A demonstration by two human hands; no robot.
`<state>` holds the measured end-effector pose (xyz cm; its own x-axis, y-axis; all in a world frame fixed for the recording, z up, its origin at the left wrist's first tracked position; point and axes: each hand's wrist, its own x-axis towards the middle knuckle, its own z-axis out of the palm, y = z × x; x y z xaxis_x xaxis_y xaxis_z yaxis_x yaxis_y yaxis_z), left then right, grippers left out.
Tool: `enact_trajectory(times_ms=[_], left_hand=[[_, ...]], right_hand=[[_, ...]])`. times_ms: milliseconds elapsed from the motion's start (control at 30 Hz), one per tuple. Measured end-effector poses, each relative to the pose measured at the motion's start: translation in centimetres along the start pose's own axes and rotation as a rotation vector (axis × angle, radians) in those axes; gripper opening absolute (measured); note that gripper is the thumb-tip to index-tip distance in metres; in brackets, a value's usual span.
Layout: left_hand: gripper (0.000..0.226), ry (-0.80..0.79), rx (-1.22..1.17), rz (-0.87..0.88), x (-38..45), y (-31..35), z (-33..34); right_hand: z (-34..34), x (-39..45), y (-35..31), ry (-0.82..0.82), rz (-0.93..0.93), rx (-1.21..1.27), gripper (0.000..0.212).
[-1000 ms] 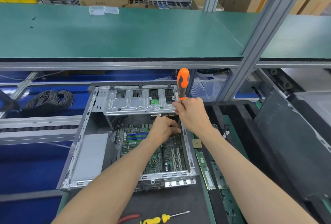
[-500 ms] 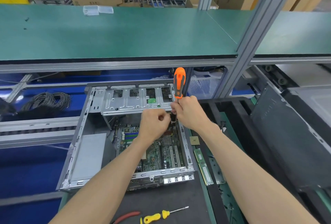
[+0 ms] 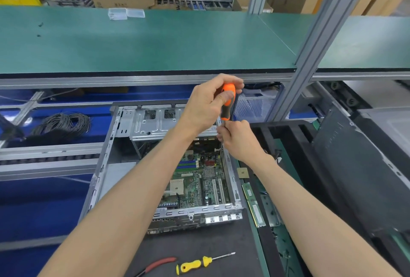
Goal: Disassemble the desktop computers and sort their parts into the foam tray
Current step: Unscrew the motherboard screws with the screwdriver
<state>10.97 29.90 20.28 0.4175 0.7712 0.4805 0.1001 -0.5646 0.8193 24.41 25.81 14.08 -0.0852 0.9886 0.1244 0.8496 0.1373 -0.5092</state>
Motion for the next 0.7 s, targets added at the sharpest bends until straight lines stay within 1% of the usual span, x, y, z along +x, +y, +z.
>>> enact_trajectory(times_ms=[67, 133, 200, 233, 300, 367, 433, 500, 567, 633, 700], left_hand=[[0.032, -0.032, -0.002, -0.022, 0.5, 0.1, -0.2], [0.034, -0.098, 0.012, -0.037, 0.8, 0.3, -0.7], [0.032, -0.128, 0.034, -0.046, 1.0, 0.4, -1.0], [0.028, -0.109, 0.038, -0.053, 1.1, 0.4, -1.2], [0.022, -0.005, 0.042, -0.062, 1.0, 0.3, -1.2], [0.024, 0.123, 0.072, -0.054, 0.8, 0.1, -1.1], [0.024, 0.239, 0.166, -0.035, 0.5, -0.2, -0.9], [0.025, 0.286, 0.239, -0.011, 0.2, -0.1, -0.7], [0.026, 0.243, 0.230, 0.035, -0.4, 0.1, -0.7], [0.026, 0.141, 0.189, 0.096, -0.9, 0.3, -1.0], [0.036, 0.070, 0.156, 0.096, -1.0, 0.3, -1.4]], right_hand=[[0.6, -0.3, -0.1, 0.070, 0.021, -0.015, 0.031], [1.1, -0.4, 0.0, 0.138, 0.010, -0.004, 0.034], [1.3, -0.1, 0.1, 0.151, 0.030, 0.004, 0.037], [1.3, 0.1, 0.2, 0.146, 0.046, 0.007, 0.037], [1.4, 0.4, 0.3, 0.174, 0.063, 0.030, 0.032], [1.5, 0.6, 0.0, 0.246, 0.057, 0.100, 0.025], [1.9, 0.6, -0.5, 0.296, 0.027, 0.131, 0.019], [2.3, 0.5, -0.5, 0.301, 0.001, 0.117, 0.019], [2.5, 0.4, -0.2, 0.289, -0.030, 0.109, 0.023], [2.4, 0.3, 0.1, 0.251, -0.049, 0.109, 0.021], [2.3, 0.4, 0.4, 0.206, -0.049, 0.117, 0.019]])
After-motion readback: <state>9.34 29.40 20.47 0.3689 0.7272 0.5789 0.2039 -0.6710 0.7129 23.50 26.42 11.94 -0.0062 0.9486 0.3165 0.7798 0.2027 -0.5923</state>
